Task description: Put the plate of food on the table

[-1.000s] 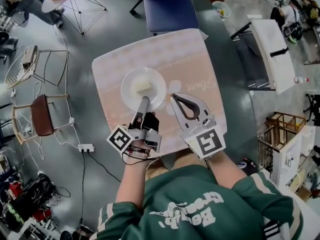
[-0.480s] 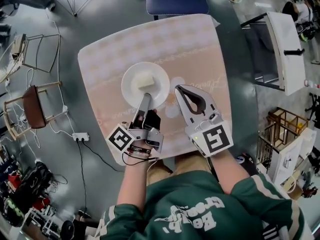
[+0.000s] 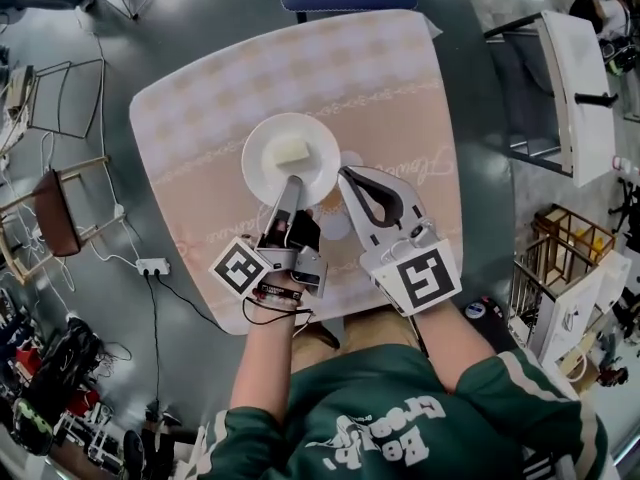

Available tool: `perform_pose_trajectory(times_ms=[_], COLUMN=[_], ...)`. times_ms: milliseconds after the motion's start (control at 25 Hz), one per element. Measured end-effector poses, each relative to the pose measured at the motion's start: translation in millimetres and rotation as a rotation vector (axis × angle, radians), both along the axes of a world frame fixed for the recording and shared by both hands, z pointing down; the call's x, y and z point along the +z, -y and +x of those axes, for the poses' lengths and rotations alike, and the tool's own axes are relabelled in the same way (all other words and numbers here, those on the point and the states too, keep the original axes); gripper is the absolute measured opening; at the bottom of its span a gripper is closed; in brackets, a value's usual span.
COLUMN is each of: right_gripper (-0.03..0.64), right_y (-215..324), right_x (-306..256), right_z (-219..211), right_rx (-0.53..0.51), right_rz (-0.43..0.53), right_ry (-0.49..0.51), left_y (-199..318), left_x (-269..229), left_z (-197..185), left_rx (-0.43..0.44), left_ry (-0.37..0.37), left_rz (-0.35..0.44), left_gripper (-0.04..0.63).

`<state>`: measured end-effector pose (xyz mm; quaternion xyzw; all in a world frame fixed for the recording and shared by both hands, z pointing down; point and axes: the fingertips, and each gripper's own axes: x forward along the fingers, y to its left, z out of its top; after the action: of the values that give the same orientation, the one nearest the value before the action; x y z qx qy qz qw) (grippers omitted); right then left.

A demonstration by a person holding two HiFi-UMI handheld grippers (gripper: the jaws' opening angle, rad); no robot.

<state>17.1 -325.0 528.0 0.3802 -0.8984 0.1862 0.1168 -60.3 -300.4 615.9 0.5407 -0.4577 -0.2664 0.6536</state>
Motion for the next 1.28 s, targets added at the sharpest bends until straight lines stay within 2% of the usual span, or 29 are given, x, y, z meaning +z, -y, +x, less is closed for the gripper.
perform_pose_trajectory(times_ms=[280,600,920,1280], right_gripper=[0.015,0.015,0.015,0.015], right_y=[5.1,9.0,6.4,1.6], right_x=[12.6,20.8,24.5,24.5], right_z=[1.5,-0.6,-3.9,-8.4], right_rx=[0.019,0.013,-0.006,-0.01], right_rz=[-0.038,-0.056,-0.039,-0.062], right_ry=[0.009,0.013,0.008,0.013], left_y=[5.9,-0.1,-7.3,-17.1], left_x=[15.9,43.5,55.2,63.0], left_z=[5.6,-3.5,-7.5,-11.2], left_rx=[0.007,-0.03,-0.031,-0.026], left_ry=[0.013,0.032,0.061,0.115], left_rz=[-0.031,-0.158,-0.231,-0.292], left_gripper=[0.034,0.038,0.038,0.043])
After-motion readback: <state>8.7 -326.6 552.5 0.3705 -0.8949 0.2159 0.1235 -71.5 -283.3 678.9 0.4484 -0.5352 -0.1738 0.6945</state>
